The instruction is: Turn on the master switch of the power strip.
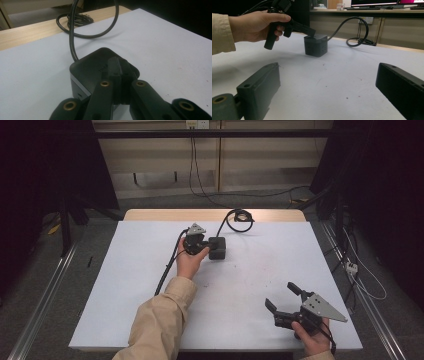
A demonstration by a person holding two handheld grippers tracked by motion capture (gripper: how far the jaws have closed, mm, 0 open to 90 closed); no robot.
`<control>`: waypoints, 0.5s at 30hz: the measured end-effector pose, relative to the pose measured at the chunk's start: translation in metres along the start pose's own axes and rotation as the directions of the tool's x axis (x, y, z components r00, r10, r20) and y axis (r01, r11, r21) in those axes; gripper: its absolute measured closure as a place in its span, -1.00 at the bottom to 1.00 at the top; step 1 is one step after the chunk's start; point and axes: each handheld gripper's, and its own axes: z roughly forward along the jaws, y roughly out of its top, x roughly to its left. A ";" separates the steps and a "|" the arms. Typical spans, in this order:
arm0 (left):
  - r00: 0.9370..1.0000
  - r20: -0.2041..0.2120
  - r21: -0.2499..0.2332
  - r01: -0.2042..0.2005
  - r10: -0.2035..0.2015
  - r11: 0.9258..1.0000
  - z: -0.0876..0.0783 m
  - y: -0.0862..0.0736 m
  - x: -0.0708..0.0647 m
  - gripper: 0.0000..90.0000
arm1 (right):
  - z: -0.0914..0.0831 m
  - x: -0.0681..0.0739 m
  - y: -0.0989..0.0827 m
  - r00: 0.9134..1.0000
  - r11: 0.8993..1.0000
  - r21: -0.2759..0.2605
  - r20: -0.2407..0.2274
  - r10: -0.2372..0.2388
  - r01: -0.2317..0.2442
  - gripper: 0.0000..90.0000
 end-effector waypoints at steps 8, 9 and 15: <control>1.000 0.005 0.005 0.006 -0.007 1.000 0.000 0.001 0.001 1.00 | 0.001 0.001 0.000 1.000 1.000 0.000 -0.005 0.002 -0.002 -0.89; 1.000 0.006 0.004 0.009 -0.009 1.000 0.000 0.001 0.001 1.00 | 0.001 0.000 0.000 1.000 1.000 0.000 -0.005 0.003 -0.003 -0.89; 1.000 0.008 -0.006 0.021 -0.021 1.000 0.000 0.000 0.002 1.00 | 0.001 0.001 0.000 1.000 1.000 0.000 -0.006 0.001 -0.001 -0.89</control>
